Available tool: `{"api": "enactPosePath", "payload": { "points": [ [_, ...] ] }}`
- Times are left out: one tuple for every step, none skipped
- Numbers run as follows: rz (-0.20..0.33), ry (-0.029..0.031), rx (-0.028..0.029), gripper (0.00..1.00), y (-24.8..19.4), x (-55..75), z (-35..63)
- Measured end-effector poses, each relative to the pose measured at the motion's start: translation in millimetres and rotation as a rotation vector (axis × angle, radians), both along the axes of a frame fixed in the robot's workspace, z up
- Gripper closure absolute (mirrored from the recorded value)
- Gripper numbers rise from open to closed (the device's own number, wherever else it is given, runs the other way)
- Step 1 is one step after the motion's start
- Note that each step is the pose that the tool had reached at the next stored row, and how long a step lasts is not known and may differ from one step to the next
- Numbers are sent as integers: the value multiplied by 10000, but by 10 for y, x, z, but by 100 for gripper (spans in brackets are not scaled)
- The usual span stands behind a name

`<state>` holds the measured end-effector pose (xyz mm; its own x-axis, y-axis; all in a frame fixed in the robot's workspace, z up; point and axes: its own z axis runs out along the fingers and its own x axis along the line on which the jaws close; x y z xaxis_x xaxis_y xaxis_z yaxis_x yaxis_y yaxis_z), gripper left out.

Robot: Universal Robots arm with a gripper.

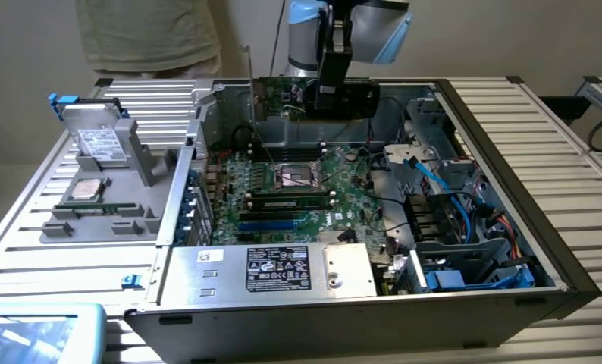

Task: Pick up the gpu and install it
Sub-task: 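Insert the gpu into the slot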

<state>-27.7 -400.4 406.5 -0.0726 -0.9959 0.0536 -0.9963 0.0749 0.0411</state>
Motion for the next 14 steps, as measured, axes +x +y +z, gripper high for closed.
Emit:
{"api": "enactPosePath", "payload": {
  "points": [
    [5,-11,0,71,0,-27,-14],
    [8,-20,1,71,0,-53,-26],
    [14,-24,0,71,0,-77,-38],
    [22,-25,1,71,-2,-96,-49],
    [32,-25,1,71,-5,-112,-59],
    [42,-24,-1,71,-15,-120,-69],
    [51,-24,-2,71,-31,-122,-83],
    [55,-22,0,71,-49,-124,-102],
    [58,-19,-2,71,-67,-128,-119],
    [61,-18,1,71,-82,-132,-139],
    [62,-18,2,71,-94,-138,-157],
    [64,-17,1,71,-104,-144,-174],
    [66,-15,0,71,-114,-153,-192],
    [66,-14,0,71,-121,-168,-210]
  ]
}}
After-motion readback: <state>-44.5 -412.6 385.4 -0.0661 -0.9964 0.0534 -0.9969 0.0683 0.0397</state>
